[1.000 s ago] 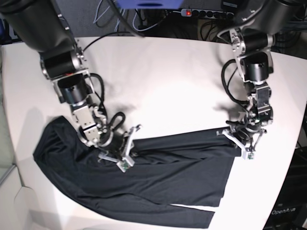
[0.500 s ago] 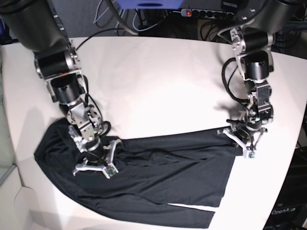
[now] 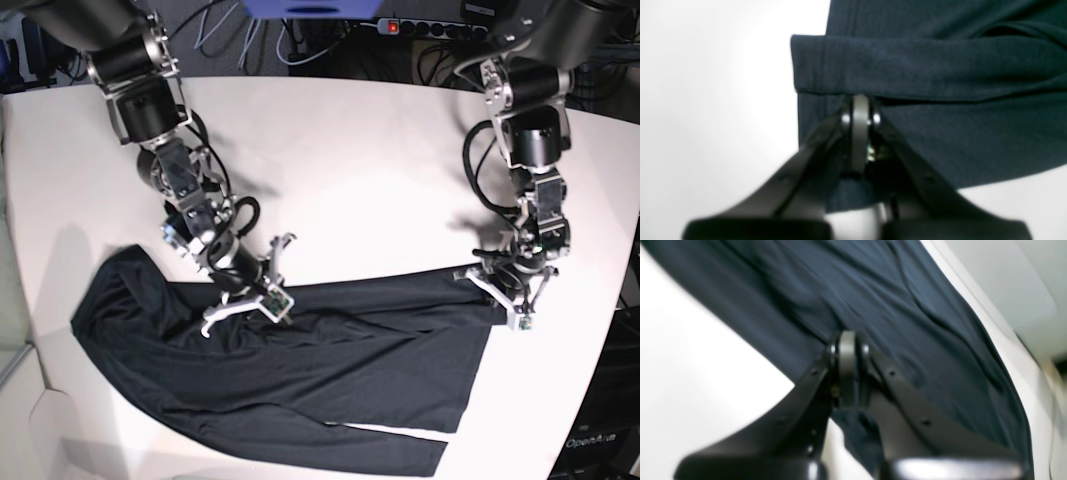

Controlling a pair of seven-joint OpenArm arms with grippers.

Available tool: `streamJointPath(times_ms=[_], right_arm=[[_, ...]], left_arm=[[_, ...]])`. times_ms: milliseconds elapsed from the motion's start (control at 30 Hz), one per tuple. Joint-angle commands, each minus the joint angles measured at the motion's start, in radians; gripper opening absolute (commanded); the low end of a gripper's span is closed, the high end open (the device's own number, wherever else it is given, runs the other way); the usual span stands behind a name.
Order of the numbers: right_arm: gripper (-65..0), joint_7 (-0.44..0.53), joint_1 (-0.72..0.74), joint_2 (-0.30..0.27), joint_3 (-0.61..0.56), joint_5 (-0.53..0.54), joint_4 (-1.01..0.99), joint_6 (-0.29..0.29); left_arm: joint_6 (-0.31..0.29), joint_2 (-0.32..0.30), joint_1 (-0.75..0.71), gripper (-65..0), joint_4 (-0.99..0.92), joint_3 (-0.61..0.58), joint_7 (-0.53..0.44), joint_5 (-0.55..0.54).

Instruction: Fold the T-shirt properly

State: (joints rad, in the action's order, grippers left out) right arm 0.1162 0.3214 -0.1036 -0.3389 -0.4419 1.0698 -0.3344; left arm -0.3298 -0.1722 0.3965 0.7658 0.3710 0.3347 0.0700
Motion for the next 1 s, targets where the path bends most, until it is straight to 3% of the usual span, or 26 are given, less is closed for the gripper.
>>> streamJointPath(times_ms=[0,133,767,900,967], right_arm=[[-65.0,0.004,0.028,0.014,0.005,0.004,0.028,-0.016],[-65.0,-0.023,0.031,0.029,0.008,0.004,0.025,-0.067],[-65.0,-0.014,0.219,0.046,0.005,0.004,-0.348,-0.07],[-65.0,-0.011,0.276,0.048,0.004,0.004,-0.448,-0.055],[-65.0,0.02,0.316,0.049,0.004,0.004,-0.515,0.014]], left_arm=[[0.016,-0.011,0.005,-65.0,-0.001,0.001,0.053,0.027],[0.016,-0.01,0.005,-65.0,-0.001,0.001,0.053,0.027],[0.016,-0.01,0.005,-65.0,-0.001,0.001,0.054,0.027],[0.014,-0.01,0.005,-65.0,-0.001,0.001,0.054,0.027],[0.014,-0.01,0.005,-65.0,-0.001,0.001,0.054,0.027]])
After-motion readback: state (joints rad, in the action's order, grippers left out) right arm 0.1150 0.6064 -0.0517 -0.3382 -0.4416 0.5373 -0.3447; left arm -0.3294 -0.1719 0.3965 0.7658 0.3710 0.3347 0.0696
